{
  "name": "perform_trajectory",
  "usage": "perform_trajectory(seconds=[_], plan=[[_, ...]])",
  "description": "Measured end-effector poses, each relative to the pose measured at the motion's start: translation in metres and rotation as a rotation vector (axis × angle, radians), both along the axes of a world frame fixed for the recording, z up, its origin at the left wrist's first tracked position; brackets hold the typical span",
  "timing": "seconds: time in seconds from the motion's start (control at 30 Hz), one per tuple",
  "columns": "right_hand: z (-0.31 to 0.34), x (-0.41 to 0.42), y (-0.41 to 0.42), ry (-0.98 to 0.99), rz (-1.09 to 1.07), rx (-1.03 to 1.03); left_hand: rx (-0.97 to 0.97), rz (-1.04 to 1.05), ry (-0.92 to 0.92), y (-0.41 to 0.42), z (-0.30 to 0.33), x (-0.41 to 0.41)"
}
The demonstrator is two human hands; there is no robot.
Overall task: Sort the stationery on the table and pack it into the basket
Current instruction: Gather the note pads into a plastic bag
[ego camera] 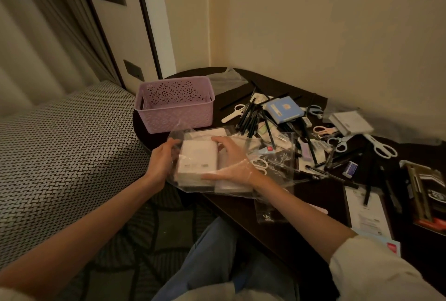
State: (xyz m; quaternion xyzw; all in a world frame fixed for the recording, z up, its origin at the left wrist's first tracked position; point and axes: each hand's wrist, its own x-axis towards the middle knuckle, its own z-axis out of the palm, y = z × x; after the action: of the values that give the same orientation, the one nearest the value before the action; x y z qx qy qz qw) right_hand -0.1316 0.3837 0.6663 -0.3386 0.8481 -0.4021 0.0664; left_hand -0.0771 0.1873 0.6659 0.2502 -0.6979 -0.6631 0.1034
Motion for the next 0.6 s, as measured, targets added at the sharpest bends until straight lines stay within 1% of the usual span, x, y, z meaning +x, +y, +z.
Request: perform_trajectory(seconds=[0.13,0.17,0.2,0.27,0.33,0.4,0.47,0.53,0.6], plan=[[-0.004,-0.004,0.001,0.067,0.039,0.071,-0.076,-0.052,-0.019,-0.003,0.002,0.001],[0.001,-0.001,0.005,0.014,0.058,0.059,-0.117,-0.068,-0.012,-0.003,0.003,0.002],[0.0,-0.003,0.01,0.014,0.072,0.071,-0.157,-0.082,-0.01,-0.002,0.004,0.002],[-0.003,-0.004,0.028,0.137,0.106,0.165,-0.218,-0.113,-0.024,-0.001,0.006,0.002],[-0.008,-0.004,0.05,0.198,0.13,0.229,-0.311,-0.11,-0.036,-0.002,0.005,-0.001],[-0.006,0.001,0.066,0.212,0.151,0.251,-0.425,-0.091,-0.069,-0.004,0.003,-0.003],[-0.003,0.005,0.083,0.238,0.143,0.262,-0.543,-0.028,-0.057,-0.003,0.001,-0.002],[-0.001,0.007,0.105,0.267,0.049,0.212,-0.761,0.037,0.029,0.003,0.002,0.003],[0.002,0.005,0.128,0.289,-0.117,0.115,-0.957,0.04,0.17,0.014,0.007,0.004]])
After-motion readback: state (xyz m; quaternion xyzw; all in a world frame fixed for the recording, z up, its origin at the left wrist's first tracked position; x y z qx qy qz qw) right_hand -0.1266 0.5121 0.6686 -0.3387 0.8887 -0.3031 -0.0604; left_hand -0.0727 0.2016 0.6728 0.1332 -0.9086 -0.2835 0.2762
